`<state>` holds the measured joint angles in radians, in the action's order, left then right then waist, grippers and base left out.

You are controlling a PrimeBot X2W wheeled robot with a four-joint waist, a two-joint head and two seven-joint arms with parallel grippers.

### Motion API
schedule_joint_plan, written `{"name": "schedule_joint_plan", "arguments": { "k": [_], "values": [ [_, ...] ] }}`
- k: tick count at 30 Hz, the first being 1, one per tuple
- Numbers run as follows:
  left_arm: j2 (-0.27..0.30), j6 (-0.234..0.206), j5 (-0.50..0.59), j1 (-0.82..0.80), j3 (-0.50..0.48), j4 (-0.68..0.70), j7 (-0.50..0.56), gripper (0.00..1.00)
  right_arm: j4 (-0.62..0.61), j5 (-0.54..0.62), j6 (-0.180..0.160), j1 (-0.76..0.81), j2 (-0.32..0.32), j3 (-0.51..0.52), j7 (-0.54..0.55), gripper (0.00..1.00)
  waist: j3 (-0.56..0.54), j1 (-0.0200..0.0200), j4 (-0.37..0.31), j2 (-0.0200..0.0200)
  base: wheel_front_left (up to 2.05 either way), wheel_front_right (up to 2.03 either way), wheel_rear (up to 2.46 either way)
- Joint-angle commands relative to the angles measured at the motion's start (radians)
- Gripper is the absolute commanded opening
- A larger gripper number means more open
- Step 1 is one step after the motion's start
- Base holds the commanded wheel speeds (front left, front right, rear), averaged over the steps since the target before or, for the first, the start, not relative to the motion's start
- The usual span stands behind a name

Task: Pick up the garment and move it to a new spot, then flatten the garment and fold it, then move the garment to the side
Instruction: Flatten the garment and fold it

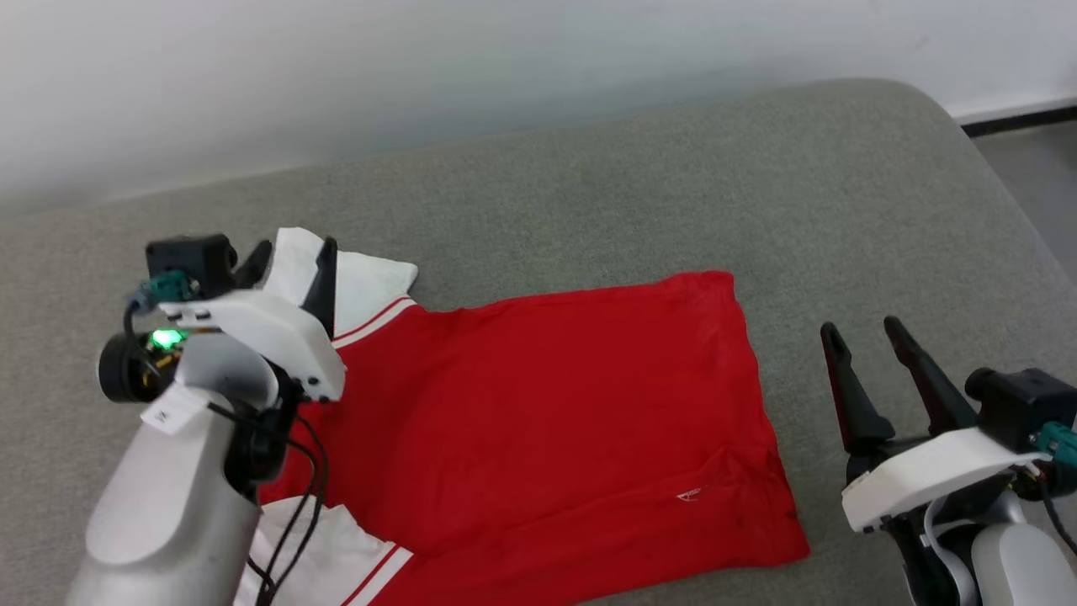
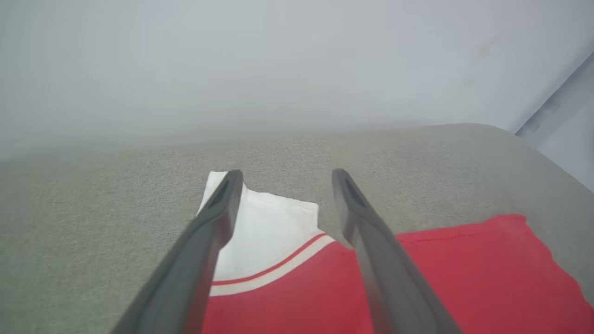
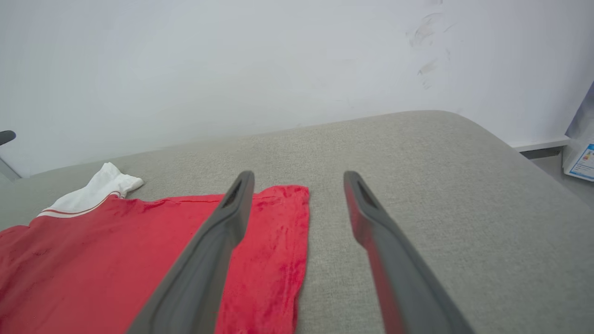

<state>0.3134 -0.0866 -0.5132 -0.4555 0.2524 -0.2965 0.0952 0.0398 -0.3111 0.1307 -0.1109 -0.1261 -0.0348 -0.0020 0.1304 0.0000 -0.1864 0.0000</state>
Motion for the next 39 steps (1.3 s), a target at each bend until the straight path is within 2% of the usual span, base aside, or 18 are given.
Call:
{"name": "schedule_joint_plan", "arguments": {
  "k": [1, 6, 15, 21, 28, 29, 30, 31, 32, 39],
  "values": [
    [0.015, 0.012, -0.001, -0.058, -0.009, -0.042, 0.007, 1.0, -0.005, 0.002, 0.0, -0.03, 0.002, -0.002, -0.012, 1.0, 0.067, 0.0, -0.049, 0.0, 0.0, 0.0, 0.0],
    [0.059, 0.054, -0.015, -0.214, -0.01, -0.195, 0.104, 1.0, -0.007, -0.016, 0.0, -0.085, 0.005, -0.021, -0.037, 1.0, 0.136, 0.0, -0.09, 0.0, 0.0, 0.0, 0.0],
    [0.193, 0.099, -0.021, -0.43, 0.025, -0.392, 0.469, 1.0, 0.027, -0.054, 0.0, -0.139, 0.015, -0.065, -0.076, 1.0, 0.214, 0.0, -0.159, 0.0, 0.0, 0.0, 0.0],
    [0.245, 0.095, -0.028, -0.488, 0.046, -0.448, 0.663, 1.0, 0.062, -0.086, 0.0, -0.157, 0.021, -0.091, -0.097, 1.0, 0.258, 0.0, -0.188, 0.0, 0.0, 0.0, 0.0],
    [0.249, 0.072, -0.045, -0.464, 0.066, -0.502, 0.812, 1.0, 0.104, -0.118, 0.0, -0.187, 0.012, -0.119, -0.121, 1.0, 0.292, 0.0, -0.21, 0.0, 0.0, 0.0, 0.0],
    [0.247, 0.069, -0.049, -0.456, 0.068, -0.507, 0.829, 0.6, 0.109, -0.122, 0.0, -0.19, 0.01, -0.121, -0.123, 1.0, 0.293, 0.0, -0.211, 0.0, 0.0, 0.0, 0.0],
    [0.24, 0.066, -0.055, -0.45, 0.068, -0.512, 0.844, 0.37, 0.114, -0.127, 0.0, -0.194, 0.008, -0.122, -0.122, 1.0, 0.295, 0.0, -0.212, 0.0, 0.0, 0.0, 0.0],
    [0.234, 0.062, -0.057, -0.443, 0.069, -0.514, 0.852, 0.07, 0.118, -0.13, 0.0, -0.197, 0.006, -0.122, -0.123, 1.0, 0.295, 0.0, -0.212, 0.0, 0.0, 0.0, 0.0],
    [0.228, 0.059, -0.062, -0.438, 0.067, -0.511, 0.846, 0.0, 0.121, -0.135, 0.0, -0.2, 0.003, -0.122, -0.124, 1.0, 0.295, 0.0, -0.211, 0.0, 0.0, 0.0, 0.0],
    [0.205, 0.025, -0.071, -0.433, 0.04, -0.489, 0.731, 0.0, 0.151, -0.177, 0.0, -0.22, -0.019, -0.111, -0.113, 1.0, 0.27, 0.0, -0.183, 0.0, 0.0, 0.0, 0.0]
  ]
}}
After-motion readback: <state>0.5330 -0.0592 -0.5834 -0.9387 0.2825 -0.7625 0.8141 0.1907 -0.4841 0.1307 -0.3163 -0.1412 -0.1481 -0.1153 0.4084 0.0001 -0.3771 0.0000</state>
